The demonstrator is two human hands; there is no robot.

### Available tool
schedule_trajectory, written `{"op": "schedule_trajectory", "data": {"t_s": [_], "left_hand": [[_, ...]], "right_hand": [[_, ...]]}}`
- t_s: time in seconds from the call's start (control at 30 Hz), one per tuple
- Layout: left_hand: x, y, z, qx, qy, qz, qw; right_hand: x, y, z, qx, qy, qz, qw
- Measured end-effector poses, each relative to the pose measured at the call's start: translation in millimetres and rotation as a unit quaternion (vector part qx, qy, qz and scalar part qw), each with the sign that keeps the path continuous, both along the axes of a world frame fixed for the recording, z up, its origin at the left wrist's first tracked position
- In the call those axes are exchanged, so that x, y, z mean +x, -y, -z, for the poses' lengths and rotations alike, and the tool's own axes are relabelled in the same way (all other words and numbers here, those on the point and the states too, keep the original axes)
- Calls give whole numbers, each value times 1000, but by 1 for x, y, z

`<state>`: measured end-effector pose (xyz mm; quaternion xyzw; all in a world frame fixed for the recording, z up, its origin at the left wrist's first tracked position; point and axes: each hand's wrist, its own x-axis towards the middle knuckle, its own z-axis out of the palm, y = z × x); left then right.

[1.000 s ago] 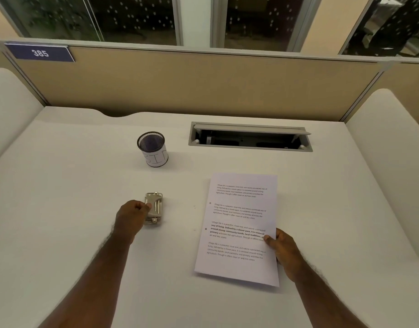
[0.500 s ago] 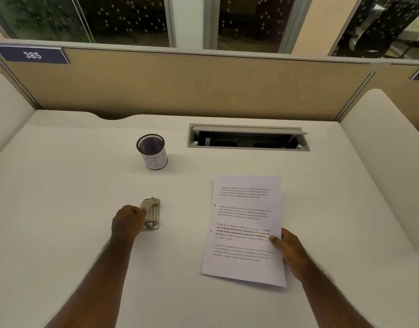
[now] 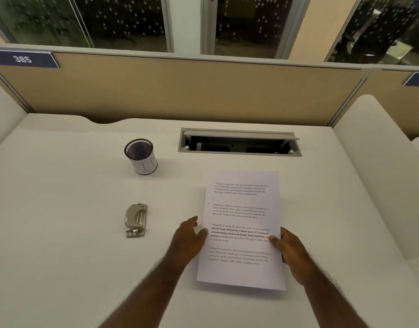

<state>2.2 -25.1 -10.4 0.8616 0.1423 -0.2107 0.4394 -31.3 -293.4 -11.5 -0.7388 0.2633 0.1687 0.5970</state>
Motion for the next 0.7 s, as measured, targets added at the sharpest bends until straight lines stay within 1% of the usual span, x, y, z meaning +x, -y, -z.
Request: {"op": "schedule_trajectory", "data": {"t_s": [0.03, 0.1, 0.2, 0.43, 0.57, 0.7], "left_hand": [[3, 11, -3, -42, -32, -31, 998], [11, 29, -5, -135, -69, -94, 984], [25, 54, -8, -184, -72, -117, 973], [62, 121, -8, -211, -103, -87, 968], [82, 159, -1, -208, -105, -69, 970], [99, 190, 10, -178, -94, -56, 978]], "right_hand": [[3, 5, -4, -6, 8, -4, 1000], [11, 18, -11, -14, 18, -4, 1000], [24, 42, -18, -13, 21, 10, 1000], [51, 111, -10, -43, 11, 44, 998], [67, 142, -1, -94, 16, 55, 994], [80, 164, 8, -155, 16, 59, 986]]}}
